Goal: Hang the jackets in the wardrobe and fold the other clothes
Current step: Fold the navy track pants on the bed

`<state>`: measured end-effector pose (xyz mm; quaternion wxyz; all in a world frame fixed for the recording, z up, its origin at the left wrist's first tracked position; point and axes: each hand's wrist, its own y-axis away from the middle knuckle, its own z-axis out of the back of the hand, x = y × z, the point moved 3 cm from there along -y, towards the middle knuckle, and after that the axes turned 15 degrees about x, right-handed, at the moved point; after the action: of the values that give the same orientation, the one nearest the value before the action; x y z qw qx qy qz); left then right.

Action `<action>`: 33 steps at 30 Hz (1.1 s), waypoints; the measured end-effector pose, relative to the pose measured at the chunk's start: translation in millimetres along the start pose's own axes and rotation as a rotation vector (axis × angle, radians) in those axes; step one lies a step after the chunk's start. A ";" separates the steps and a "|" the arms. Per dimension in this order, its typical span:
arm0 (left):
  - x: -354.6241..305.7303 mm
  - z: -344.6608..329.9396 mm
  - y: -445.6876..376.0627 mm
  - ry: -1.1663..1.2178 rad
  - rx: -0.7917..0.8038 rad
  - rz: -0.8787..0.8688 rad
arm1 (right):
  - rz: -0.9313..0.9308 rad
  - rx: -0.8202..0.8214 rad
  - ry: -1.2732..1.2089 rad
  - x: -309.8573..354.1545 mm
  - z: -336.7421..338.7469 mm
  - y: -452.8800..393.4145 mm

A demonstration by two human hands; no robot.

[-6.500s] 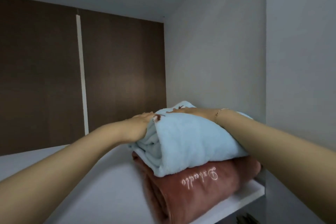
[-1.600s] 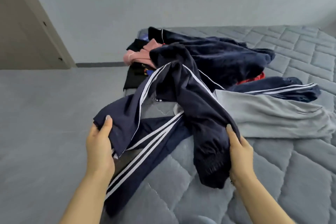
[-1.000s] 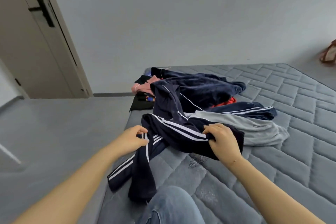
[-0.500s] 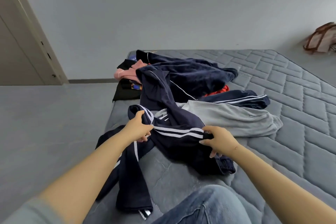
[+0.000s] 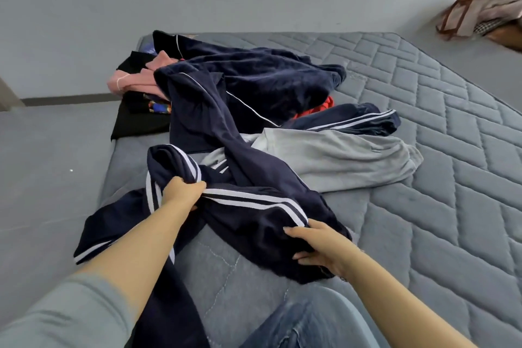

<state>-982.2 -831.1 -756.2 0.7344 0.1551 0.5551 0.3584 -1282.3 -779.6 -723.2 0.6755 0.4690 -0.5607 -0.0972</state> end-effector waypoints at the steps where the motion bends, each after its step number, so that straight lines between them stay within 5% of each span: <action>1: 0.0 7.0 1.3 -0.097 -0.080 -0.041 | 0.034 -0.078 0.032 1.6 2.1 -3.3; 3: 0.5 22.3 2.6 -0.061 -0.174 -0.080 | 0.196 -0.279 0.101 11.4 8.1 -5.4; 6: -23.4 48.6 13.8 0.462 -0.139 -0.209 | 0.514 -0.478 0.278 42.3 18.6 1.1; 10: -123.1 82.2 63.2 0.660 -0.077 -0.627 | 0.858 -0.611 0.418 106.4 32.8 22.8; 15: -159.2 73.0 140.1 0.907 -0.078 -0.832 | 1.193 -0.716 0.657 153.6 64.9 77.5; 17: -121.6 37.9 154.5 0.821 -0.033 -0.750 | 1.124 -0.847 0.741 134.0 92.4 88.6; 19: -64.3 -4.8 155.5 0.623 0.149 -0.465 | 0.807 -0.953 0.796 91.1 123.6 87.6; 22: 20.7 -40.8 150.1 0.388 0.467 0.014 | 0.020 -0.767 0.868 10.6 150.1 74.7; 24: 53.1 -36.0 142.5 0.324 0.448 0.068 | -0.214 -0.632 0.906 -21.6 138.1 75.6; 29: 86.1 11.1 128.2 -0.009 -0.020 -0.114 | 0.238 -0.615 0.964 -0.1 65.5 68.0; 33: 107.8 13.3 123.7 -0.152 0.032 0.025 | 0.346 -0.363 0.933 43.0 -16.6 40.2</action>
<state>-1000.1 -667.5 -750.2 0.7673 0.2007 0.5013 0.3458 -1268.9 -777.4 -663.6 0.9297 0.2385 -0.2438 0.1390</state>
